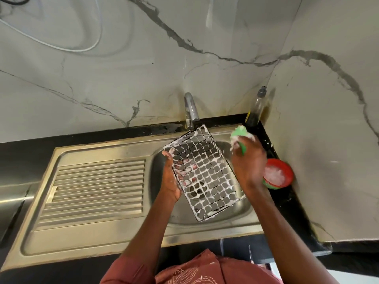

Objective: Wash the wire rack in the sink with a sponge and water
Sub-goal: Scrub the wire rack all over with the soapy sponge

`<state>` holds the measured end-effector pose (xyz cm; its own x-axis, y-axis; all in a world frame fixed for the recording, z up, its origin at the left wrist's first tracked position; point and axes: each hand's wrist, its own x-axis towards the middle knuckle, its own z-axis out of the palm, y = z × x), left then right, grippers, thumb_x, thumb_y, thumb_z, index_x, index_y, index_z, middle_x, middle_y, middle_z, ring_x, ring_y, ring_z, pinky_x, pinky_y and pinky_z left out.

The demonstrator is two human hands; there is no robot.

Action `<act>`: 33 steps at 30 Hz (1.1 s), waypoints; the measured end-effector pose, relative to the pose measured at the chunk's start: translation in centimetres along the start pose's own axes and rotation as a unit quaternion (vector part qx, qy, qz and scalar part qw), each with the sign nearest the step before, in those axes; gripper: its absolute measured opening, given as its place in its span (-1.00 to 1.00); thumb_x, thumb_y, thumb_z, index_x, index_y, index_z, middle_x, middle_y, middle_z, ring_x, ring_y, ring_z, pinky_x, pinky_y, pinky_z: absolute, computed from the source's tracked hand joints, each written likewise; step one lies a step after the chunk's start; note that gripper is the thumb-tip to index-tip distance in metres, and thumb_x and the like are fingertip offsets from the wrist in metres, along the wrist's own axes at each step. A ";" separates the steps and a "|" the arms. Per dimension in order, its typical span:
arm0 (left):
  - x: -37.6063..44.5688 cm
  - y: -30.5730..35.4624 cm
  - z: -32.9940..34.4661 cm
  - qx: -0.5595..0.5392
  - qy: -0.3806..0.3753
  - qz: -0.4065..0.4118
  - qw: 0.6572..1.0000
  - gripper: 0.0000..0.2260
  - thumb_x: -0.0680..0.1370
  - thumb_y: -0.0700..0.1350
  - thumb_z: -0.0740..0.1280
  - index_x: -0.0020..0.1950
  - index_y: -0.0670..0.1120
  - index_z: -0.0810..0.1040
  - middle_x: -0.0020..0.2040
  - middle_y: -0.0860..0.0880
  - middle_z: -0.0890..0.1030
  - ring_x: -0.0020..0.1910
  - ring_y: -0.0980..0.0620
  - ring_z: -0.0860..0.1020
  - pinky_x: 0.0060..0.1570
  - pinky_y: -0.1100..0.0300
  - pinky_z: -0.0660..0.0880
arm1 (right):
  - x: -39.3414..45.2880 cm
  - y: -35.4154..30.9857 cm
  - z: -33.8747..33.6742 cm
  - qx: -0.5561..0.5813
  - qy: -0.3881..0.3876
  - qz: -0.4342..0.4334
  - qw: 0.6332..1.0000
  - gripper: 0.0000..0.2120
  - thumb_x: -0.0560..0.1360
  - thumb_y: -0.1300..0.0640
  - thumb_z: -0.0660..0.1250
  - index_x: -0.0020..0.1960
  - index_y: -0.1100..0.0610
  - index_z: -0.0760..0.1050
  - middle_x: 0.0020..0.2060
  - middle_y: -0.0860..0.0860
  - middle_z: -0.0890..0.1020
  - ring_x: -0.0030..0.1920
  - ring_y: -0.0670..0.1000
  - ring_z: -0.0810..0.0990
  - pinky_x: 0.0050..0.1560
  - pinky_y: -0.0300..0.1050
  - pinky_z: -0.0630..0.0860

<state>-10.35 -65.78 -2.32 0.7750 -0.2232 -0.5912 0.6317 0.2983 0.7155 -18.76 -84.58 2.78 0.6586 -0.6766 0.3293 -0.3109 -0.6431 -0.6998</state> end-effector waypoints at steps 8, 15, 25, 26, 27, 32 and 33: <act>-0.2 -0.1 0.4 -0.002 0.012 0.004 1.000 -0.35 0.41 0.46 0.32 0.28 0.02 0.57 0.05 -0.11 0.74 0.03 -0.11 0.72 0.08 -0.14 0.63 | -3.5 -4.9 5.8 0.041 -0.228 -0.029 0.972 -0.62 0.55 0.37 0.32 0.22 -0.01 0.64 0.03 0.06 0.73 -0.36 -0.16 0.66 -0.55 -0.35 0.43; 1.2 -1.5 0.1 0.038 -0.035 -0.010 0.999 -0.19 0.32 0.52 0.41 0.36 -0.02 0.63 0.24 -0.17 0.69 0.26 -0.21 0.64 0.33 -0.23 0.52 | -2.4 -4.8 9.1 -0.057 -0.222 0.013 0.973 -0.56 0.51 0.37 0.38 0.34 0.11 0.47 -0.12 0.09 0.69 -0.15 0.09 0.70 -0.16 0.00 0.66; 1.5 -1.1 0.4 0.024 -0.031 -0.041 0.998 -0.05 0.22 0.53 0.46 0.36 -0.13 0.60 0.30 -0.23 0.64 0.30 -0.19 0.61 0.39 -0.19 0.46 | -2.7 -4.2 9.3 0.183 -0.300 0.173 0.920 -0.75 0.49 0.38 0.41 0.08 0.12 0.69 -0.09 0.09 0.75 -0.19 0.05 0.74 -0.28 -0.14 0.66; 1.5 -1.1 0.4 0.016 -0.032 -0.034 0.999 -0.07 0.25 0.51 0.46 0.37 -0.14 0.59 0.29 -0.23 0.64 0.29 -0.21 0.61 0.39 -0.21 0.46 | -2.7 -4.2 9.0 0.202 -0.295 0.180 0.916 -0.76 0.49 0.38 0.42 0.05 0.11 0.69 -0.13 0.08 0.75 -0.18 0.08 0.74 -0.25 -0.08 0.68; 1.9 -1.2 0.2 0.010 -0.033 -0.029 0.999 -0.13 0.29 0.48 0.44 0.36 -0.13 0.60 0.28 -0.23 0.64 0.26 -0.21 0.62 0.38 -0.21 0.47 | -2.6 -4.3 8.9 0.189 -0.276 0.173 0.926 -0.76 0.49 0.38 0.41 0.06 0.11 0.69 -0.15 0.07 0.74 -0.22 0.09 0.73 -0.29 -0.07 0.67; 1.2 -1.2 0.8 0.034 -0.056 -0.044 0.997 -0.38 0.49 0.39 0.33 0.29 -0.08 0.63 0.12 -0.16 0.73 -0.02 -0.07 0.73 0.04 0.01 0.63 | -2.2 -4.6 9.9 0.070 -0.247 0.120 0.959 -0.62 0.48 0.39 0.38 0.26 0.18 0.60 -0.03 0.08 0.73 -0.38 -0.16 0.59 -0.53 -0.41 0.40; 1.2 -1.2 0.9 0.033 -0.061 -0.041 0.997 -0.42 0.49 0.35 0.31 0.25 -0.08 0.64 0.05 -0.14 0.75 -0.04 -0.05 0.73 0.01 0.03 0.64 | -2.2 -4.7 9.9 0.080 -0.265 0.121 0.953 -0.65 0.47 0.40 0.38 0.22 0.18 0.62 -0.03 0.08 0.73 -0.36 -0.15 0.61 -0.47 -0.38 0.47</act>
<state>-10.13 -67.25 -3.56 0.7139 -0.3573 -0.6023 0.6902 0.2135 0.6914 -11.96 -76.54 -0.96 0.8475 -0.4952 -0.1910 -0.4170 -0.3987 -0.8168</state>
